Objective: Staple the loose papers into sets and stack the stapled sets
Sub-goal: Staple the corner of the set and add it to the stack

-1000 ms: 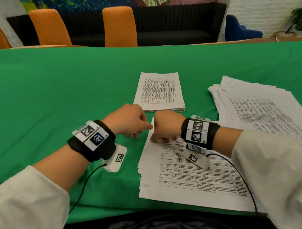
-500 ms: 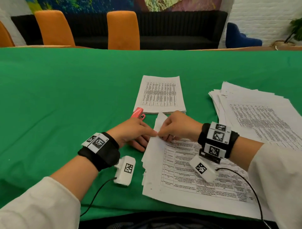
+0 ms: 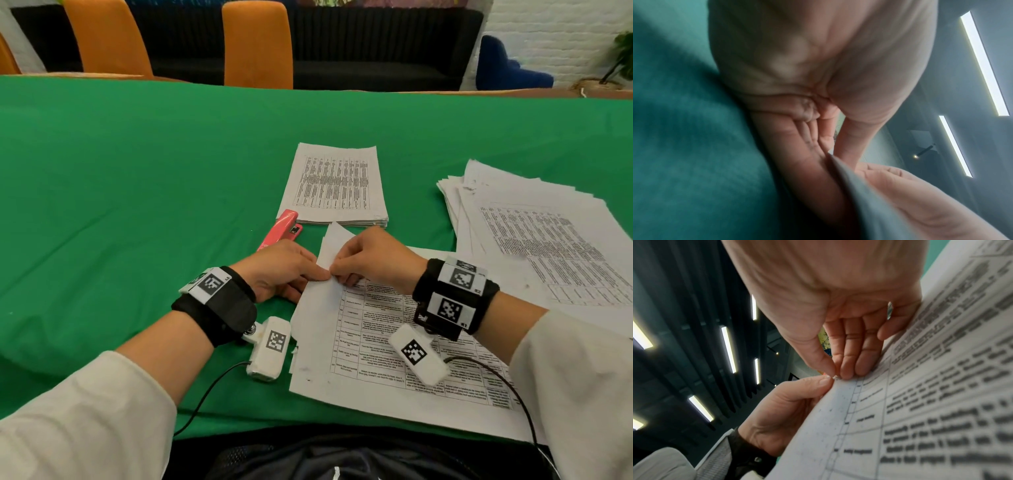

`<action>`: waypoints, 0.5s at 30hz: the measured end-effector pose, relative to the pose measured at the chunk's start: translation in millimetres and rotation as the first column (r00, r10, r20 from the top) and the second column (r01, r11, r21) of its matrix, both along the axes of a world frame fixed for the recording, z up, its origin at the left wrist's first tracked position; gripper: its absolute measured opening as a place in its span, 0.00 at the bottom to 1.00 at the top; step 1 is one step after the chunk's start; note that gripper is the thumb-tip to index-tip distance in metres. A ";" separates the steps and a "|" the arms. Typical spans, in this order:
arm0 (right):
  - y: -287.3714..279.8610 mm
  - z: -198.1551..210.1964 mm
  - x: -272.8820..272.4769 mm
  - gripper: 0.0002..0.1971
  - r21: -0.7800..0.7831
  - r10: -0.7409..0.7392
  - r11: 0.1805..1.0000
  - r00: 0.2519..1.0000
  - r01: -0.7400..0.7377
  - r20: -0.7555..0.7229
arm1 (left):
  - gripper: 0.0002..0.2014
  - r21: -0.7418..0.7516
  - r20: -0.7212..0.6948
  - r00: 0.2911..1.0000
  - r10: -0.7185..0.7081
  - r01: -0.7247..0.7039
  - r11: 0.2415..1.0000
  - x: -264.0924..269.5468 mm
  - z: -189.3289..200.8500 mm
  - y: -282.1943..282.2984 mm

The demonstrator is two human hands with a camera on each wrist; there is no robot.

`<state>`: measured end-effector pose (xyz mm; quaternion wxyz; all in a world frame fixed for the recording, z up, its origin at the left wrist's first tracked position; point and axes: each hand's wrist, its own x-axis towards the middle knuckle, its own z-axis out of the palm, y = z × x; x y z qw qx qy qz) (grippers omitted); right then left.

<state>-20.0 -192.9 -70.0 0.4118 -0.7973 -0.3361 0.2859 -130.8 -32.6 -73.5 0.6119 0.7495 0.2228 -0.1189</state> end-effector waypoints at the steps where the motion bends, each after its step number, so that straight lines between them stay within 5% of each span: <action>1: -1.1 -1.2 -0.2 0.05 0.008 -0.004 1.000 1.000 0.004 0.018 | 0.15 -0.002 -0.004 1.000 0.002 -0.002 1.000 0.2 0.4 -0.2; 15: -12.6 -6.2 -12.8 0.06 0.072 -0.078 0.995 0.985 0.068 0.153 | 0.18 0.035 -0.025 0.998 0.052 -0.051 0.998 3.1 4.5 -6.3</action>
